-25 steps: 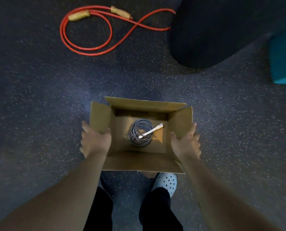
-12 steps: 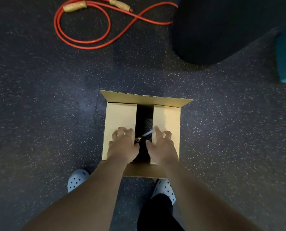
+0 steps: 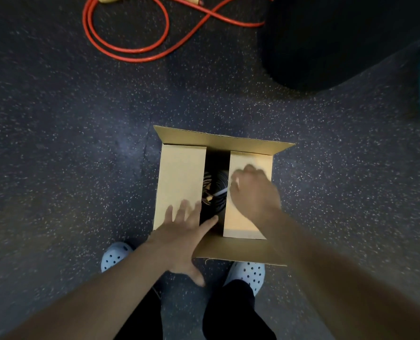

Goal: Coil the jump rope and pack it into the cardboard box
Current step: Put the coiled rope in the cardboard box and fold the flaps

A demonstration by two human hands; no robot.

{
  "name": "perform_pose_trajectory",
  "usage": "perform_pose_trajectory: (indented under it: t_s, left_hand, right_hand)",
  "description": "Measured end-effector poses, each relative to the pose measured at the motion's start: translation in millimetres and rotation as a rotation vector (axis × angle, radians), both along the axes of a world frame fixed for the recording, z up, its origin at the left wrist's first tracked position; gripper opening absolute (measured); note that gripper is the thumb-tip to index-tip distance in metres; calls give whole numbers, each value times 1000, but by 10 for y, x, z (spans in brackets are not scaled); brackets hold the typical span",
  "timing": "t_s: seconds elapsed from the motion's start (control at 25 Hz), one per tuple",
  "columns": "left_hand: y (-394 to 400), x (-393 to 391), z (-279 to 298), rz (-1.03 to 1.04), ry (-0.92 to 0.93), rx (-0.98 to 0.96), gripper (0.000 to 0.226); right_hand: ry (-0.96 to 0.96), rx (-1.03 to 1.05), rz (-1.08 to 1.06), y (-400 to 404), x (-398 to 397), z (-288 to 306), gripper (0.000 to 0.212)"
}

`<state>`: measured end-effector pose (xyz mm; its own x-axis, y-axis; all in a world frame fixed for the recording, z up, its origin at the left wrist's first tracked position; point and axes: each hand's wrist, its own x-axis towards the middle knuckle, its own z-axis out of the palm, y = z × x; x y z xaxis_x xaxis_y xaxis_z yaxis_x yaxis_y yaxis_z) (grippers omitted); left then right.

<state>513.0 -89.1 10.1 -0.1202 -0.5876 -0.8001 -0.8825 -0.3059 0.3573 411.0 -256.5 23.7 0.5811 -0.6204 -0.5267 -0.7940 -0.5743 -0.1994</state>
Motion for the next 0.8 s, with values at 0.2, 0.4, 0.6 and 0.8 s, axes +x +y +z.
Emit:
perform_pose_trajectory:
  t_s: [0.2,0.4,0.6,0.8]
  left_hand:
    - [-155,88,-60,97,-391,-443,109]
    - [-464,89,-128,271,-585,-594,113]
    - [-580,162,-457,158,-397,-464,54]
    - [-531,182,-1022,46,-489,-559,34]
  right_hand:
    - [-78,-262,105,-408,351,155,56]
    - [-6,-182,183,-8,33,-21,41]
    - [-20,-181,213,248,-318,-602,37]
    - [-18,-304,291,269,-441,-1257,37]
